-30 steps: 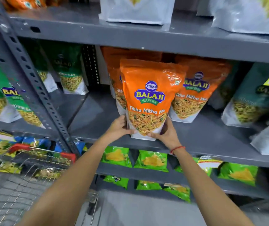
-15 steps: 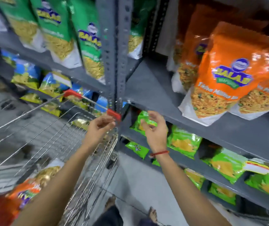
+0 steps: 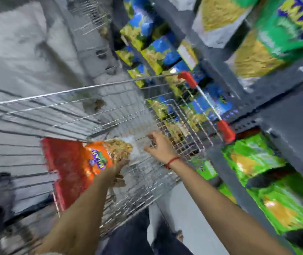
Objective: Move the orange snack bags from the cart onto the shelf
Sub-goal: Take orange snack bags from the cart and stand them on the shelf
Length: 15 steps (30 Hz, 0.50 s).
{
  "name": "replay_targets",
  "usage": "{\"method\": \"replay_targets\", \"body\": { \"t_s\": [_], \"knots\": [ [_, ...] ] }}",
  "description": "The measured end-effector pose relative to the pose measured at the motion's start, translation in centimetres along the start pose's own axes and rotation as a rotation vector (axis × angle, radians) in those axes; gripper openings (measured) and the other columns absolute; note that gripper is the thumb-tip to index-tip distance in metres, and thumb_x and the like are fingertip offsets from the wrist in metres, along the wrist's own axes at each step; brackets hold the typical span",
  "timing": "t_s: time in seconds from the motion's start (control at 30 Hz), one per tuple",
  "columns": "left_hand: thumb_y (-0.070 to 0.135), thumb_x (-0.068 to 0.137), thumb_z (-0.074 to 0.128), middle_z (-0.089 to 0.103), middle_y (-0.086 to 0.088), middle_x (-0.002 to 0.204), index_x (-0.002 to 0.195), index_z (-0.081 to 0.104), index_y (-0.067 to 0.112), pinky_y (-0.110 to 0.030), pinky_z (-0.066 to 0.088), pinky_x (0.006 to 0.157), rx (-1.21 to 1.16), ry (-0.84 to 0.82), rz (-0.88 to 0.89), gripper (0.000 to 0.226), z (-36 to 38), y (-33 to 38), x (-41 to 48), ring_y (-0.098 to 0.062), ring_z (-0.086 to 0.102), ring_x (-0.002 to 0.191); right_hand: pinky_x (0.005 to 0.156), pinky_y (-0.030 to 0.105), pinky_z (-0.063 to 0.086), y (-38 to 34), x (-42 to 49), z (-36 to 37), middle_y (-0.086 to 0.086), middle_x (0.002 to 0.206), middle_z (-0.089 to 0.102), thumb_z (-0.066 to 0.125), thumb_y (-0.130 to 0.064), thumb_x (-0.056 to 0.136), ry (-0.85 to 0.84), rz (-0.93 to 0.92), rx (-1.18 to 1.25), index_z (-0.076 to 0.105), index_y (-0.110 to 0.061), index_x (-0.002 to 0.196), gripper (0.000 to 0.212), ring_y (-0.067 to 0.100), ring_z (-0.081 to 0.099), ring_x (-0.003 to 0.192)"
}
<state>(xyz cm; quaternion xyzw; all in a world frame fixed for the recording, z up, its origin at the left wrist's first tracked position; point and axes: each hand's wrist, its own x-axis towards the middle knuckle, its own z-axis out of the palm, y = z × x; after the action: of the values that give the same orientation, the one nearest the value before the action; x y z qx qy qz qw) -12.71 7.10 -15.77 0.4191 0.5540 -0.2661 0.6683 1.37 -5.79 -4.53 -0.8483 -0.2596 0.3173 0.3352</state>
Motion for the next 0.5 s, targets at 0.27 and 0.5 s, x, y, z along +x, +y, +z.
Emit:
{"method": "replay_targets", "body": {
  "t_s": [0.27, 0.5],
  "knots": [
    [0.043, 0.084, 0.062, 0.049, -0.009, 0.135, 0.130, 0.046, 0.013, -0.034, 0.046, 0.094, -0.798, 0.053, 0.060, 0.058, 0.5, -2.6, 6.7, -0.023, 0.052, 0.115, 0.111, 0.038, 0.030, 3.8, 6.2, 6.1, 0.014, 0.145, 0.042, 0.063, -0.016, 0.084, -0.394, 0.082, -0.201, 0.040, -0.009, 0.136, 0.057, 0.029, 0.039, 0.134],
    [0.034, 0.084, 0.063, 0.035, -0.025, 0.147, 0.135, 0.041, 0.000, -0.044, 0.020, 0.116, -0.815, 0.153, 0.212, 0.065, 1.3, -3.1, 9.3, -0.042, 0.021, 0.139, 0.113, 0.041, 0.026, 6.2, 9.3, 8.5, 0.015, 0.152, 0.030, 0.065, -0.012, 0.082, -0.473, 0.090, -0.219, 0.027, -0.009, 0.143, 0.072, 0.031, 0.030, 0.139]
  ]
}}
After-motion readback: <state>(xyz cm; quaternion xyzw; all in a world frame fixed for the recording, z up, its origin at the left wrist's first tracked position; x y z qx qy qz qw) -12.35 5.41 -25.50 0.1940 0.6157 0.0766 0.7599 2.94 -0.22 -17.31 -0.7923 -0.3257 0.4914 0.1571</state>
